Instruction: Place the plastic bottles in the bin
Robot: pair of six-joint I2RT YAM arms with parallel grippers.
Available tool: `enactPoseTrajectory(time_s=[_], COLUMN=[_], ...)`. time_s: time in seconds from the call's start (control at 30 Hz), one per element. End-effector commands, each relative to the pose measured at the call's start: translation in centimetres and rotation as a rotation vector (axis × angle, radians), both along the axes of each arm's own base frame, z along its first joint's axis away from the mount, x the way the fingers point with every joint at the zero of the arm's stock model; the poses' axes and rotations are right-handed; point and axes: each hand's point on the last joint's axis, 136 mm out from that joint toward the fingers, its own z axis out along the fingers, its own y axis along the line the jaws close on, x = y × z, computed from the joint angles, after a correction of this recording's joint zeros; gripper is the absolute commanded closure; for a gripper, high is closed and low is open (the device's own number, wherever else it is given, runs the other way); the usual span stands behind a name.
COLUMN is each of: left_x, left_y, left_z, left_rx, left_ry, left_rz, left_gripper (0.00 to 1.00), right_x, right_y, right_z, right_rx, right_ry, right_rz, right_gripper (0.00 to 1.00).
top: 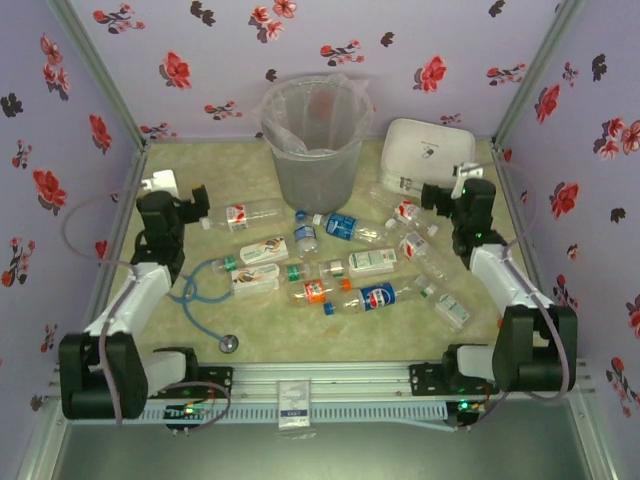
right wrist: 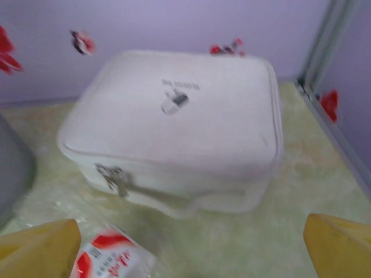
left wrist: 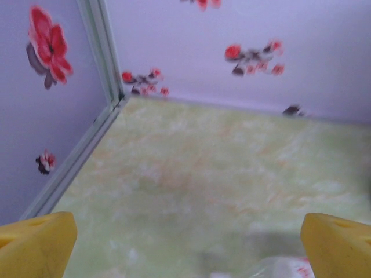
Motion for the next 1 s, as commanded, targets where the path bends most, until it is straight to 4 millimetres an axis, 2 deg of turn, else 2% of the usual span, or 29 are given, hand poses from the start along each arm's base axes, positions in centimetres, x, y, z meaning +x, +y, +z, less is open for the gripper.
enactPoseTrajectory(time_s=[0.0, 0.07, 0.23, 0.4, 0.5, 0.7, 0.8, 0.97], left_x=[-3.8, -5.3, -8.4, -10.3, -11.2, -11.9, -11.8, -11.8], left_y=[-3.0, -4.5, -7.6, -9.5, -10.1, -10.2, -10.2, -10.3], left_z=[-4.5, -5.0, -5.5, -5.5, -5.6, -4.7, -4.2, -4.1], left_rx=[-0.096, -0.091, -0.139, -0.198, -0.224, -0.234, -0.241, -0.243], left_ry=[0.316, 0.389, 0.477, 0.488, 0.499, 0.485, 0.466, 0.455], left_rz=[-0.100, -0.155, -0.251, -0.297, -0.313, -0.321, -0.322, -0.326], left_gripper=[0.00, 0.00, 0.02, 0.03, 0.04, 0.04, 0.04, 0.05], right_x=[-4.1, -4.1, -2.2, -0.5, 0.7, 2.8, 3.6, 4.1], right_y=[1.9, 2.1, 3.9, 7.2, 8.4, 9.0, 8.8, 8.9], right_z=[-5.5, -5.9, -6.4, -9.7, -11.7, -14.2, -15.4, -16.7], right_rx=[-0.076, -0.120, -0.125, -0.191, -0.198, -0.248, -0.253, -0.262], right_ry=[0.399, 0.493, 0.574, 0.674, 0.729, 0.760, 0.770, 0.774], right_rz=[0.181, 0.237, 0.359, 0.478, 0.505, 0.490, 0.470, 0.470], right_gripper=[0.04, 0.11, 0.15, 0.12, 0.06, 0.06, 0.08, 0.20])
